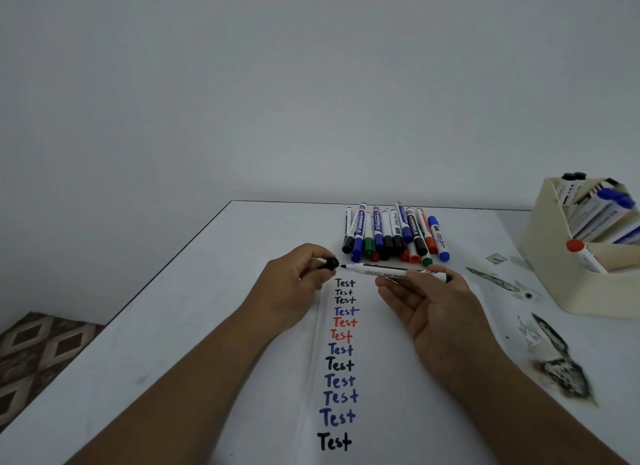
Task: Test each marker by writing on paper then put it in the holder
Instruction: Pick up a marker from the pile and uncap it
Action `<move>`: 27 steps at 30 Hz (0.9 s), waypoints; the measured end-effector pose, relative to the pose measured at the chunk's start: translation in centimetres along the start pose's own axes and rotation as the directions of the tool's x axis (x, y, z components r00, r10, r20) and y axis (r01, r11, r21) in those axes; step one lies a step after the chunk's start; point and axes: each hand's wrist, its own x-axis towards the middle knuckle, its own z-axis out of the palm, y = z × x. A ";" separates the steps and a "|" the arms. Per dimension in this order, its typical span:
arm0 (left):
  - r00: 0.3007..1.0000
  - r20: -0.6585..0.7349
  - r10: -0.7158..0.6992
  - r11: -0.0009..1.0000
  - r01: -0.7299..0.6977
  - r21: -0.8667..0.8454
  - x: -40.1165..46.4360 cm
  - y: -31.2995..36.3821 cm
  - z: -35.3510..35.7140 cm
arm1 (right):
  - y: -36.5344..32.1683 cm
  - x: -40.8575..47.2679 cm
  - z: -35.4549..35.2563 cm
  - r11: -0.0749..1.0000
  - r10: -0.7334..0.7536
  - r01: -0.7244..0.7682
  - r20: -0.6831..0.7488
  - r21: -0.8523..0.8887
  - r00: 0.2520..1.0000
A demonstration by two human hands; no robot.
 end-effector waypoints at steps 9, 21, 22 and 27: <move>0.989 -0.055 -0.137 0.950 0.116 -0.289 0.1 0.9 -0.5 | -0.1 -0.2 0.0 1.000 -0.007 0.007 0.014 0.009 1.000; 0.984 0.081 -0.160 0.862 0.179 -0.474 0.1 1.4 -0.3 | 0.1 -0.3 0.0 1.000 -0.027 0.028 0.053 -0.011 0.998; 0.984 0.092 -0.151 0.866 0.177 -0.468 0.1 1.3 -0.3 | 0.1 -0.3 0.0 1.000 -0.028 0.028 0.056 -0.010 0.998; 0.982 0.154 -0.110 0.873 0.170 -0.458 0.1 1.3 -0.1 | 0.1 -0.3 0.0 1.000 -0.011 0.013 0.083 -0.022 0.997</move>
